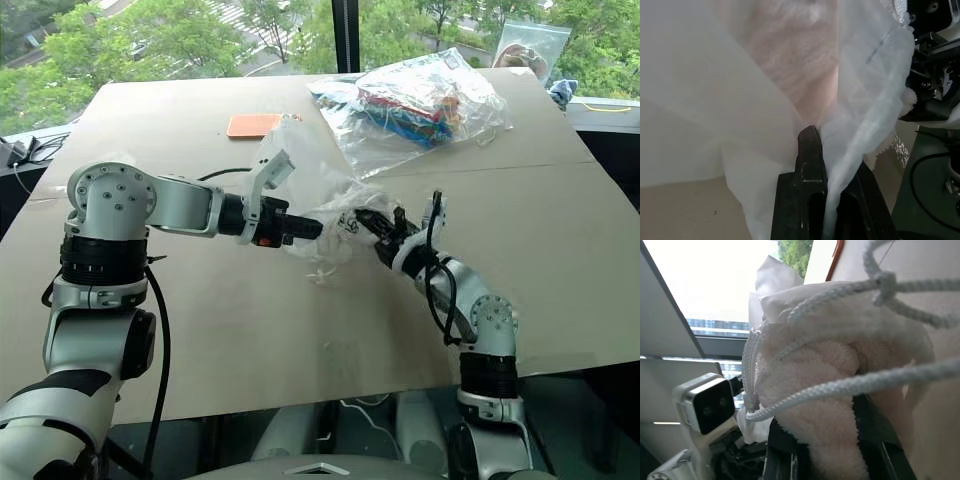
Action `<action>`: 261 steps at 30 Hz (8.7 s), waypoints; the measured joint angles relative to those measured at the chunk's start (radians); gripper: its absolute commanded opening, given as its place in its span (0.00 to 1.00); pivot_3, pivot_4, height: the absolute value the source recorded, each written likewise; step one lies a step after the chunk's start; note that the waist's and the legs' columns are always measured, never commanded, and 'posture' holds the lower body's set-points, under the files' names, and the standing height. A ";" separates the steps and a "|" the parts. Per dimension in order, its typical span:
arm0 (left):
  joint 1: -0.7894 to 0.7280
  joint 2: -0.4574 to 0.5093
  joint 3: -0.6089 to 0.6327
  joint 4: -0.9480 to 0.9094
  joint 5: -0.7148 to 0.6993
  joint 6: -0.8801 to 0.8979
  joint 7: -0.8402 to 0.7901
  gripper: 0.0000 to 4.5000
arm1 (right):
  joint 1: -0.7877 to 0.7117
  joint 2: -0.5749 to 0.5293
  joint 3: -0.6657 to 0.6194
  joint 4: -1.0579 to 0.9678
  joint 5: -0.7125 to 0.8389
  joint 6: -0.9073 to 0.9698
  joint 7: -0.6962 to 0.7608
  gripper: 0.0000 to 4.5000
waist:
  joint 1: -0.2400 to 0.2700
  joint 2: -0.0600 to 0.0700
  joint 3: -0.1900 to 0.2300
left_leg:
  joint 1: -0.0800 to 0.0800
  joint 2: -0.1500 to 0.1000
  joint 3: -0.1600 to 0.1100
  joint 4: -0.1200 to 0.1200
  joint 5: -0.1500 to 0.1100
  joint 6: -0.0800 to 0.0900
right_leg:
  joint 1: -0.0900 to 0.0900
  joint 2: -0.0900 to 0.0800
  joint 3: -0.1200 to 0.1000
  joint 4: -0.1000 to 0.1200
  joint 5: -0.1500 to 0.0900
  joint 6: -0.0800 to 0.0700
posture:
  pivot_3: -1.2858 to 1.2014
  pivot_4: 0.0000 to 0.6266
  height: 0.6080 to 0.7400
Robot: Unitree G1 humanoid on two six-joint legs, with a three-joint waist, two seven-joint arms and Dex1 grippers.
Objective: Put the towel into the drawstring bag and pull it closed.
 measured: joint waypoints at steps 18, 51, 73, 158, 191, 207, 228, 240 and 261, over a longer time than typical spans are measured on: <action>-0.034 -0.044 0.018 -0.001 0.107 0.012 -0.136 0.00 | -0.029 -0.059 0.049 0.028 -0.032 -0.019 -0.010 0.01 | -0.004 0.000 0.000 | 0.001 0.000 0.000 0.000 0.000 0.000 | 0.000 0.001 0.000 0.001 0.000 0.000 | 0.52 0.24 1.00; -0.023 -0.100 0.033 -0.076 0.116 0.010 -0.070 0.00 | -0.229 0.128 -0.031 0.264 -0.574 0.038 0.289 0.01 | 0.001 0.000 0.000 | 0.000 -0.001 0.000 0.000 0.000 0.000 | 0.000 0.000 0.000 0.001 0.000 0.000 | 0.52 0.24 1.00; -0.042 -0.155 0.074 -0.051 0.241 0.013 -0.064 0.00 | -0.262 -0.017 0.382 0.205 -1.275 -0.265 0.526 0.01 | -0.002 0.000 0.000 | 0.000 -0.001 0.000 0.000 0.003 -0.006 | -0.002 0.000 0.001 0.001 0.000 0.000 | 0.52 0.24 1.00; 0.049 -0.054 -0.102 -0.045 0.552 -0.480 -0.545 0.00 | 0.031 -0.484 0.101 -0.383 -1.100 0.191 0.625 1.00 | 0.022 0.000 0.000 | 0.000 0.000 -0.001 0.006 0.000 0.000 | 0.002 0.000 -0.002 0.001 0.000 0.000 | 0.52 0.24 1.00; 0.086 -0.031 -0.096 -0.060 0.562 -0.583 -0.612 0.30 | -0.035 -0.301 0.235 -0.389 -1.495 0.162 0.446 0.00 | 0.021 0.000 0.000 | 0.000 0.000 -0.001 0.007 0.000 0.000 | 0.002 0.001 -0.002 0.001 0.000 0.000 | 0.52 0.24 1.00; 0.660 0.195 0.051 -0.216 0.604 -0.826 -0.719 0.61 | -0.041 -0.261 0.222 -0.425 -1.495 0.193 0.461 0.00 | 0.011 0.000 0.000 | 0.000 0.000 0.000 0.004 0.000 0.000 | 0.001 -0.001 -0.001 0.000 0.000 0.000 | 0.52 0.24 1.00; 0.643 0.000 -0.160 -0.230 0.856 -1.040 -0.527 0.61 | -0.037 -0.272 0.218 -0.396 -1.510 0.184 0.488 0.00 | 0.024 0.000 -0.001 | 0.000 0.000 -0.001 0.004 0.000 0.000 | 0.002 0.000 -0.003 0.001 0.000 -0.001 | 0.52 0.24 1.00; 0.644 -0.156 -0.163 -0.192 0.924 -1.067 -0.407 0.16 | -0.032 -0.268 0.217 -0.396 -1.516 0.184 0.481 0.00 | 0.031 0.002 -0.002 | 0.002 0.000 -0.004 0.007 0.000 0.000 | 0.006 -0.001 -0.005 0.000 0.000 0.000 | 0.52 0.24 1.00; 0.656 -0.215 0.209 -0.212 0.479 -0.544 -0.361 0.01 | -0.098 -0.277 0.155 -0.314 -1.561 0.098 0.474 0.00 | 0.023 0.003 -0.002 | 0.002 0.001 -0.004 0.007 0.000 0.000 | 0.006 0.001 -0.005 0.000 0.000 0.000 | 0.52 0.24 1.00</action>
